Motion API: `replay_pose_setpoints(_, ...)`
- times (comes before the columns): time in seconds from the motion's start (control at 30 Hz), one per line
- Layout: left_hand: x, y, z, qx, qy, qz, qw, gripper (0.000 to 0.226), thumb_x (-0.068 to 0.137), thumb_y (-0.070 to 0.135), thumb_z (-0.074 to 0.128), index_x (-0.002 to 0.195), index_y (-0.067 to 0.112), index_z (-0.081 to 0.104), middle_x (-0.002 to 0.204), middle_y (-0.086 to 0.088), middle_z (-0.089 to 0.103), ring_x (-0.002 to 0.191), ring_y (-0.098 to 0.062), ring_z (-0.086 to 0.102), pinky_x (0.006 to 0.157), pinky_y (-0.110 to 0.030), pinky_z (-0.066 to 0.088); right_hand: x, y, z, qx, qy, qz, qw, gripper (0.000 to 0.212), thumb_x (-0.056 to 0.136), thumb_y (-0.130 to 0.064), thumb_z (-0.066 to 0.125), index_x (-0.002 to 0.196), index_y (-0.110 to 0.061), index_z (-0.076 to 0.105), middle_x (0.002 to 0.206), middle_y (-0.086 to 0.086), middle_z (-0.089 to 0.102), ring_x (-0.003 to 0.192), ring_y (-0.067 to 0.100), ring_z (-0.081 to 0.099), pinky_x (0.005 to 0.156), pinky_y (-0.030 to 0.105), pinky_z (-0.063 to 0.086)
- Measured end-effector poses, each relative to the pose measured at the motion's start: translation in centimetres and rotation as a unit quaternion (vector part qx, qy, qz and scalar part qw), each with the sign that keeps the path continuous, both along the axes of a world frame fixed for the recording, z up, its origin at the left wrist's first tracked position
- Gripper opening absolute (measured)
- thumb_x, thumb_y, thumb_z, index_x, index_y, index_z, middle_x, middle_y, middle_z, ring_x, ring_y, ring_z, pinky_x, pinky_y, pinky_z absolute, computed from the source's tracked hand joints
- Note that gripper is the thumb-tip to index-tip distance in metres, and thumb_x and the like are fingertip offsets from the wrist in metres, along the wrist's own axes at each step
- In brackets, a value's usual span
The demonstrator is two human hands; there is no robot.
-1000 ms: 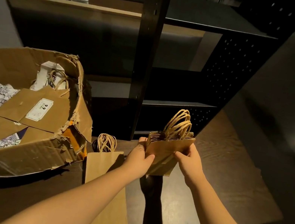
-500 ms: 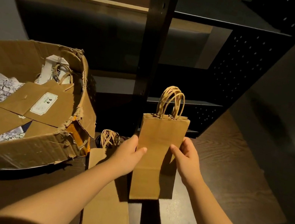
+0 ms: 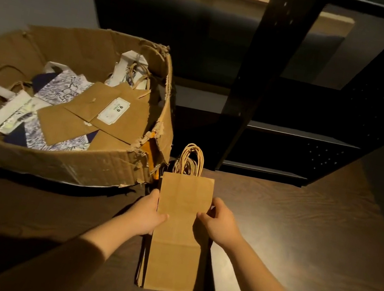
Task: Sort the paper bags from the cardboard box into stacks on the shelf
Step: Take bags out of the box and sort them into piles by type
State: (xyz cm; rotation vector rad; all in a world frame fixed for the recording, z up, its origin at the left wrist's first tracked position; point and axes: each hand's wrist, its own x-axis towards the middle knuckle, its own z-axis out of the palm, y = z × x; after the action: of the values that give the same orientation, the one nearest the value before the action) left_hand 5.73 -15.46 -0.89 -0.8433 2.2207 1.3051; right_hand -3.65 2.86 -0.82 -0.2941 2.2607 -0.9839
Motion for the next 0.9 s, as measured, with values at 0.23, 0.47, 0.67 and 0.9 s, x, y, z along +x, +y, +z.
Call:
replay_pose_setpoints(0.23, 0.6, -1.3, -1.3, -0.048, -0.034, 0.042, 0.997, 0.033, 0.086, 0.023, 0.068, 0.103, 0.024, 0.040, 0.095, 0.000, 0.064, 0.084, -0.020, 0.066, 0.073, -0.045, 0.059, 0.4, -2.8, -0.8, 0.102, 0.014, 0.035, 0.994, 0.038, 0.092, -0.028, 0.062, 0.120, -0.009, 0.047, 0.119, 0.007, 0.060, 0.107, 0.026, 0.059, 0.082, 0.034, 0.050)
replay_pose_setpoints(0.47, 0.1, -0.9, -1.0, -0.049, -0.052, 0.049, 0.996, 0.036, 0.086, 0.022, 0.067, 0.106, 0.021, 0.038, 0.105, -0.004, 0.061, 0.093, -0.025, 0.064, 0.077, -0.045, 0.059, 0.6, -3.2, -1.1, 0.128, 0.027, 0.024, 0.991, 0.032, 0.092, -0.026, 0.061, 0.112, -0.012, 0.040, 0.111, 0.006, 0.060, 0.093, 0.021, 0.057, 0.071, 0.030, 0.043)
replay_pose_setpoints(0.67, 0.1, -1.0, -0.5, -0.082, -0.093, 0.057, 0.991, 0.055, 0.087, 0.036, 0.064, 0.130, 0.014, 0.038, 0.117, -0.006, 0.057, 0.099, -0.025, 0.061, 0.073, -0.033, 0.053, 0.3, -2.8, -1.4, 0.112, -0.005, -0.040, 0.993, 0.050, 0.091, -0.041, 0.059, 0.124, -0.007, 0.044, 0.117, 0.010, 0.053, 0.101, 0.025, 0.057, 0.086, 0.040, 0.052)
replay_pose_setpoints(0.9, -0.2, -0.8, 0.5, 0.195, -0.092, 0.194, 0.957, 0.059, 0.099, 0.054, 0.035, 0.152, 0.038, 0.017, 0.146, -0.003, 0.044, 0.122, -0.031, 0.050, 0.095, -0.056, 0.049, 0.5, -2.8, 1.1, -0.075, -0.272, -0.218, 0.934, 0.062, 0.098, -0.062, 0.027, 0.135, -0.015, 0.047, 0.129, 0.014, 0.057, 0.122, 0.041, 0.050, 0.089, 0.054, 0.040)
